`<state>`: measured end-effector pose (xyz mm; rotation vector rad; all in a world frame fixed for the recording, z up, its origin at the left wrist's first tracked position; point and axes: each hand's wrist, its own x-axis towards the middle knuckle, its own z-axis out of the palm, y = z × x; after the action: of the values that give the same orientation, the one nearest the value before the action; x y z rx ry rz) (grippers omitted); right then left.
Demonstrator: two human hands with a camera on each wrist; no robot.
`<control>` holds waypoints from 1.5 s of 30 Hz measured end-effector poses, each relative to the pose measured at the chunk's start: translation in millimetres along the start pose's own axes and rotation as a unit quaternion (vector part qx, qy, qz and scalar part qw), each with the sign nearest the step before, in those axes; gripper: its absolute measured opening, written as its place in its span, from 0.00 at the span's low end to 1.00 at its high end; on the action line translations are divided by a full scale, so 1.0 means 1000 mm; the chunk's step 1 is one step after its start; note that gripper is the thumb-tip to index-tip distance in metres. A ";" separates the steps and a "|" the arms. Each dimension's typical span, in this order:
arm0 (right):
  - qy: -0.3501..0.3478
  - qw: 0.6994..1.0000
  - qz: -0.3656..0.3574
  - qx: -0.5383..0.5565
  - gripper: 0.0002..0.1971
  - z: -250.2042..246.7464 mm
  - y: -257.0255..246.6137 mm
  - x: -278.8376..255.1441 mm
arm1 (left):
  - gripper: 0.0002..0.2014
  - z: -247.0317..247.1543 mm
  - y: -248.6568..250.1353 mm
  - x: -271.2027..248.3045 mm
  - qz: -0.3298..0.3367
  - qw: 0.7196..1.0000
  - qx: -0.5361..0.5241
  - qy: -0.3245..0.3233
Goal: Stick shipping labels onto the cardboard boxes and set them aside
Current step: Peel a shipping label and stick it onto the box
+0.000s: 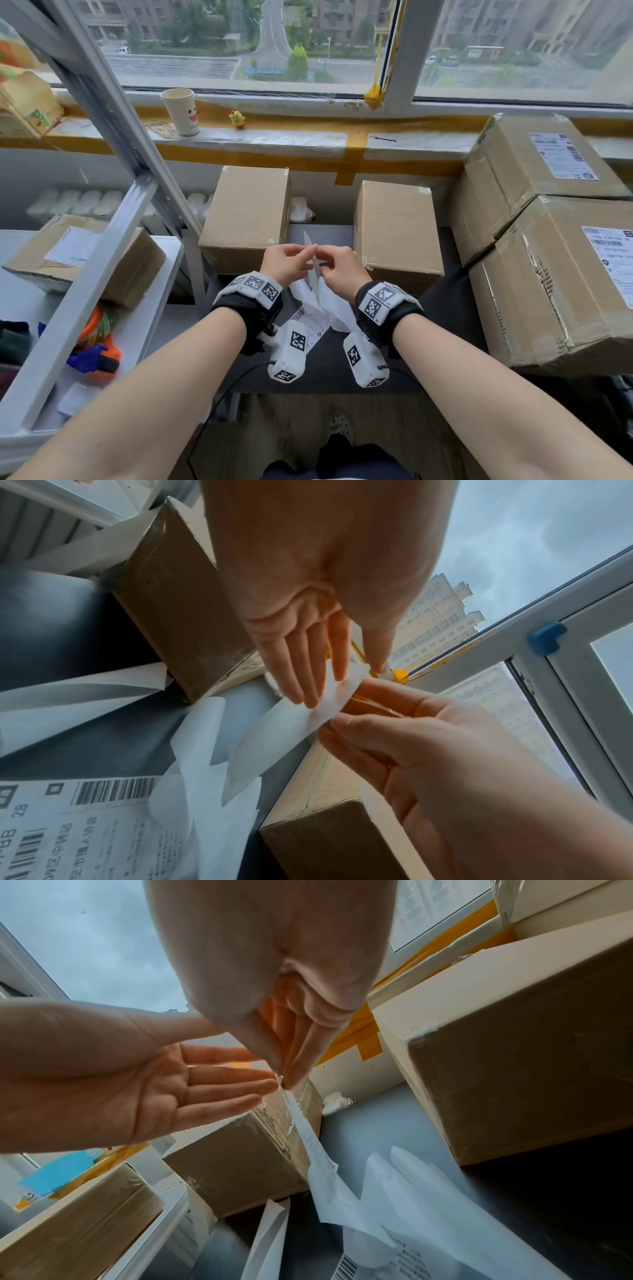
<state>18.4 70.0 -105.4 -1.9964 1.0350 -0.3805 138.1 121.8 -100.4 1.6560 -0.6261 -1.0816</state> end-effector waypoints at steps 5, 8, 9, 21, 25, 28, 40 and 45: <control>0.009 1.000 0.000 0.027 0.22 0.000 0.003 0.005 | 0.09 0.000 0.004 0.007 -0.018 1.000 -0.012 0.000; 0.014 0.997 0.017 0.077 0.20 -0.001 0.006 0.011 | 0.03 0.000 0.005 0.010 -0.012 1.000 0.001 -0.001; 0.015 0.995 0.024 0.096 0.19 -0.001 0.007 0.013 | 0.03 0.000 0.006 0.010 -0.011 1.000 0.004 0.002; 0.018 0.982 0.073 0.173 0.09 0.005 0.021 0.019 | 0.06 0.003 -0.002 0.009 -0.031 0.999 -0.041 0.015; 0.026 0.972 0.083 0.220 0.10 0.002 0.018 0.016 | 0.05 0.003 -0.001 0.008 -0.050 0.997 -0.061 0.002; 0.031 0.967 0.089 0.235 0.11 0.001 0.017 0.016 | 0.05 0.003 -0.002 0.008 -0.044 0.998 -0.046 0.001; 0.021 0.966 0.087 0.244 0.10 -0.002 0.020 0.018 | 0.04 0.006 -0.003 0.011 -0.026 0.999 -0.035 -0.001; 0.022 0.965 0.084 0.245 0.10 -0.003 0.018 0.017 | 0.04 0.007 -0.003 0.011 -0.007 1.000 -0.011 0.006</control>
<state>18.1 49.4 -119.6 -1.4534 1.0132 -0.5330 136.8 110.2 -107.4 1.6486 -0.5942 -1.0836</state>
